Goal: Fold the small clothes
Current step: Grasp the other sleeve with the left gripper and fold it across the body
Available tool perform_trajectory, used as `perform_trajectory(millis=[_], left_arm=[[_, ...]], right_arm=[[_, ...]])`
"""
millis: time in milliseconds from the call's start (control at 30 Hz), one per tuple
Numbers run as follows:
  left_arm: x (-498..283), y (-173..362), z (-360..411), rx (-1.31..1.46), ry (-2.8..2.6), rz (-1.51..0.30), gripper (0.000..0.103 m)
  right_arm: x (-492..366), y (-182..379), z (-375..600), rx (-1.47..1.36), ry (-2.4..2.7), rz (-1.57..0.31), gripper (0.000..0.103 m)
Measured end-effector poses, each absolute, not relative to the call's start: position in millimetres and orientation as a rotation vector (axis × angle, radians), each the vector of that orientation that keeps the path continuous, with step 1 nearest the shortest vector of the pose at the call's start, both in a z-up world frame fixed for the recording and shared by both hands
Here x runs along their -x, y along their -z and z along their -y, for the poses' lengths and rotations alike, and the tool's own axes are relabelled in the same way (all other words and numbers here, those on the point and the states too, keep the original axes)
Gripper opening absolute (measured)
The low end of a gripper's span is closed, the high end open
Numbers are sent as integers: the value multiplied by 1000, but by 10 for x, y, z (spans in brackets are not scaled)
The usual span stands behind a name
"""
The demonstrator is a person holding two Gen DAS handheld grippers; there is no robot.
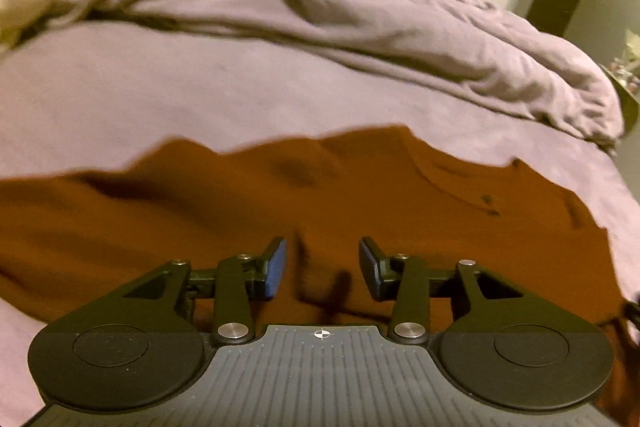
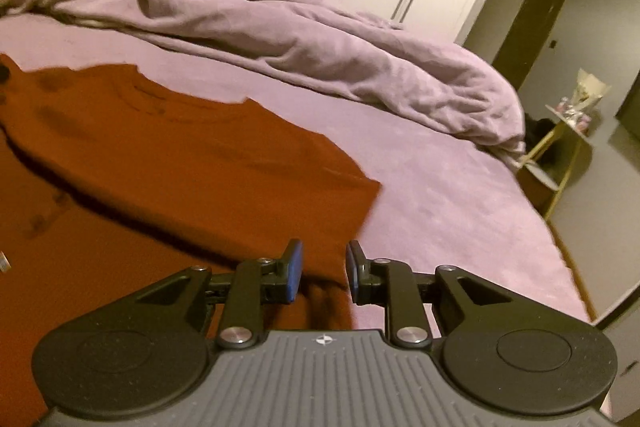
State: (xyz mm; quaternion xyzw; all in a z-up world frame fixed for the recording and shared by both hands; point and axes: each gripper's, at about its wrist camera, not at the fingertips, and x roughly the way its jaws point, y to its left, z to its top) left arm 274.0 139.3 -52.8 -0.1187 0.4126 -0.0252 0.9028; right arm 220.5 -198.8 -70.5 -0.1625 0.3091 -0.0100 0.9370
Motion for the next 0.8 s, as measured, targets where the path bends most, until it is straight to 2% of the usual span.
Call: perform_trajectory(millis=[300, 400, 433, 467, 567, 700, 767, 800], left_arm=[[-2776, 781, -1454, 309, 51, -907, 50], [-2643, 691, -1650, 386, 58, -902, 69], [-2562, 649, -1739, 404, 47, -884, 80], [-2448, 605, -1871, 422, 29, -856, 83], [-2134, 557, -2349, 510, -52, -802, 85], [-1804, 692, -3122, 662, -244, -789, 79], [-1622, 775, -3502, 787, -281, -751, 60], [-1552, 805, -3643, 838, -312, -738, 60]], right_arm=[[-2439, 1095, 1736, 384, -33, -683, 23], [-2426, 1027, 1709, 419, -43, -703, 24], [-2394, 977, 1703, 415, -35, -708, 24], [-2335, 919, 1696, 404, -30, -706, 26], [-2037, 774, 1699, 310, -43, -686, 37], [-1684, 727, 1637, 235, -47, -679, 38], [-1556, 733, 1588, 215, -46, -685, 38], [-1511, 736, 1563, 207, -48, -693, 38]])
